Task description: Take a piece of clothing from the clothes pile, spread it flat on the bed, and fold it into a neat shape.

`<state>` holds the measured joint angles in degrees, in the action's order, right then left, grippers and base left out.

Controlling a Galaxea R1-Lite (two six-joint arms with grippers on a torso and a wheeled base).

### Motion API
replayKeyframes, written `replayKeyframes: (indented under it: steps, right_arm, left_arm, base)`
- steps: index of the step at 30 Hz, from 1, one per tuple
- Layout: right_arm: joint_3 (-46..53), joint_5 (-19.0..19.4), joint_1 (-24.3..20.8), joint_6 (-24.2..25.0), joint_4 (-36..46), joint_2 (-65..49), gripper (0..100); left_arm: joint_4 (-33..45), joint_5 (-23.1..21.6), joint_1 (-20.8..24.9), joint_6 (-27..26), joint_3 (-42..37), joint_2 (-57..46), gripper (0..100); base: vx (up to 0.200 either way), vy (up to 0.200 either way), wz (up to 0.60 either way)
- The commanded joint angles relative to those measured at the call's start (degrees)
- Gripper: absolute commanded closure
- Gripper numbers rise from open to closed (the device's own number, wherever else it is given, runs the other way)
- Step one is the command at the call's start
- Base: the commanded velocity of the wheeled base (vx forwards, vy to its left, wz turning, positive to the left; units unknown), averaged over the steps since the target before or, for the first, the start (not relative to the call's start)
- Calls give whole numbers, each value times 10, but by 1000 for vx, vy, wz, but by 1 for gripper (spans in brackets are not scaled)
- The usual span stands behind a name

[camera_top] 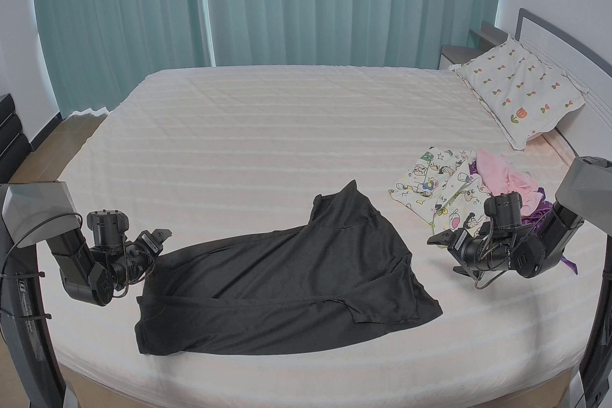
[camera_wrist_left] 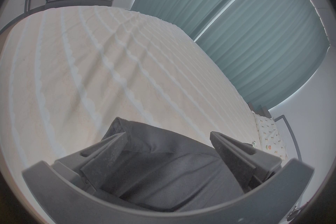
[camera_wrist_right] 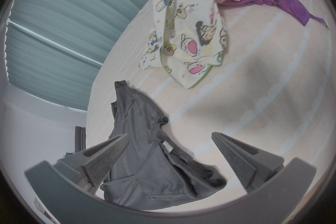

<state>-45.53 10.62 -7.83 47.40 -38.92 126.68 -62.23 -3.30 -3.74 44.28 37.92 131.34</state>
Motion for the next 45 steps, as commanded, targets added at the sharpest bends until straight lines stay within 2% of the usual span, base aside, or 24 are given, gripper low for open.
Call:
replayKeyframes:
  steps: [1,4,11,16,22,30,33,34,45]
  right_arm:
    - [0,0,-1,0,0,3,0]
    - [0,-1,-1,-1,0,7,0]
    - [4,-1,-1,-1,-1,7,0]
    - [4,-2,-1,-1,-4,8,0]
    - [4,-2,-1,-2,-5,9,0]
    - [4,-3,-1,-2,-5,8,0]
    - [4,-3,-5,-2,-5,8,0]
    - [4,-4,-7,-2,-5,9,0]
    - [-1,-5,-13,-6,-5,15,0]
  left_arm:
    - [25,1,3,-3,0,-1,0]
    - [62,2,8,-13,5,1,0]
    - [67,7,8,-35,1,1,0]
    - [84,47,8,-69,-4,-10,0]
    - [140,48,10,-73,-4,-37,0]
    - [135,50,12,-73,14,0,0]
    - [135,66,1,-74,38,31,0]
    - [138,75,-3,-75,46,36,100]
    - [131,88,-12,-52,83,45,100]
  base:
    - [0,0,0]
    - [0,0,0]
    - [0,0,0]
    - [0,0,0]
    - [0,0,0]
    - [0,0,0]
    - [0,0,0]
    - [0,0,0]
    - [0,0,0]
